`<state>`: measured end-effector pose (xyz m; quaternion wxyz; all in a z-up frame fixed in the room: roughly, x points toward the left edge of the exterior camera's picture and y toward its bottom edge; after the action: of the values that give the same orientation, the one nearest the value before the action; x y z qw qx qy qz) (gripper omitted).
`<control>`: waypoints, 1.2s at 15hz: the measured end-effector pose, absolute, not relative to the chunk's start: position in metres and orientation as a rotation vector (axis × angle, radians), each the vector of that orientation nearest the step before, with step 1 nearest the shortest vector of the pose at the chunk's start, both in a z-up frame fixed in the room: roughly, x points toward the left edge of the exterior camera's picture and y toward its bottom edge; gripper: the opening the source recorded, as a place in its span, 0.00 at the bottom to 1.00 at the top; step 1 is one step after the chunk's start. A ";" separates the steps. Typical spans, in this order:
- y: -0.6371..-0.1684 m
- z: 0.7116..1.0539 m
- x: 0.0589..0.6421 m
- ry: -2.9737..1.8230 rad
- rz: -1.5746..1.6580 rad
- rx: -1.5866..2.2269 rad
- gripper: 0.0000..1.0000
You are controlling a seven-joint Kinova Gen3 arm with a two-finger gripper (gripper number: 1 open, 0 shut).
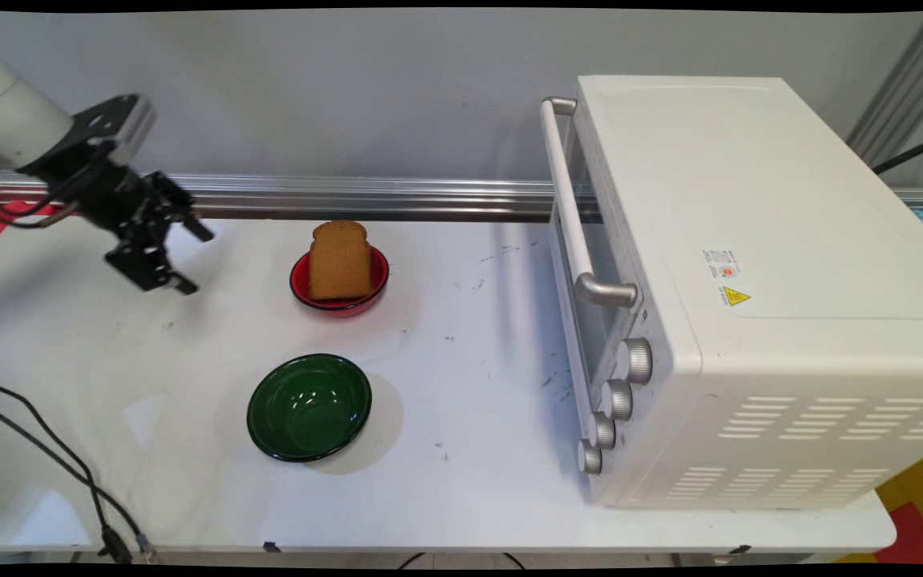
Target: Open the oven
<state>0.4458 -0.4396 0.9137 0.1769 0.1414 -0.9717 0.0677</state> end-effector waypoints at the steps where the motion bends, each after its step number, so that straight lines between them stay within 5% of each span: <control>1: -0.443 0.920 0.432 -2.724 0.189 0.401 1.00; 18: -0.535 1.035 0.204 -2.443 0.121 0.320 1.00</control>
<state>0.2045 -0.5349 1.0352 0.3308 0.1225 -0.9346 0.0464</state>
